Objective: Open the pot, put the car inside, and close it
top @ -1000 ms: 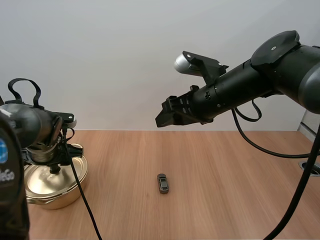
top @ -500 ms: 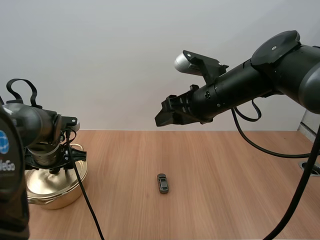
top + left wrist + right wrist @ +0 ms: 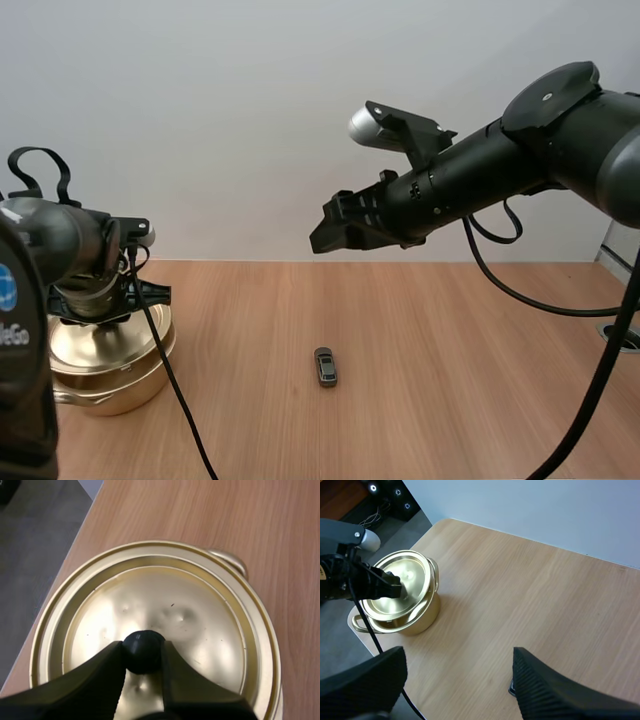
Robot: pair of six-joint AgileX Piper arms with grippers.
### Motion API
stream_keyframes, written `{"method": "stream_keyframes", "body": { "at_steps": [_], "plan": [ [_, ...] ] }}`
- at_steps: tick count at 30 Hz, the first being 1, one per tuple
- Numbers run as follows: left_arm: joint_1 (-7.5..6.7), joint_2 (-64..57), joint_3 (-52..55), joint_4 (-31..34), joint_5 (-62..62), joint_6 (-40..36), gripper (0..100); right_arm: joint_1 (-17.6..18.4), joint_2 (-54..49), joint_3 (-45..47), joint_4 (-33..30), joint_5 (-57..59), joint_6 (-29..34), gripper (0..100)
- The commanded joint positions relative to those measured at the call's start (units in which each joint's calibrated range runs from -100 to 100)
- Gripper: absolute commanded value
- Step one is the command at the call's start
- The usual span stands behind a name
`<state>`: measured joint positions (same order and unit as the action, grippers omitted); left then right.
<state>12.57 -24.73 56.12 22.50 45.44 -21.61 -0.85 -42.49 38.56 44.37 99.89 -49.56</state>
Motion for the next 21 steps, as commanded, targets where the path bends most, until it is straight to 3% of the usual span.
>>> {"method": "stream_keyframes", "body": {
  "at_steps": [1, 11, 21],
  "plan": [
    [0.02, -0.9, -5.1, 0.1, 7.7, 0.3, 0, 0.0, 0.1, -0.1, 0.0, 0.1, 0.0, 100],
    [0.02, -14.7, -22.8, -7.7, 31.5, 9.8, 0, 0.0, 8.2, 1.2, -0.6, 0.1, -0.2, 100],
    [0.02, -30.7, -25.3, -15.6, 48.4, 16.2, 0, 0.0, 15.6, 11.3, -4.8, 0.1, -5.4, 100]
  ]
}}
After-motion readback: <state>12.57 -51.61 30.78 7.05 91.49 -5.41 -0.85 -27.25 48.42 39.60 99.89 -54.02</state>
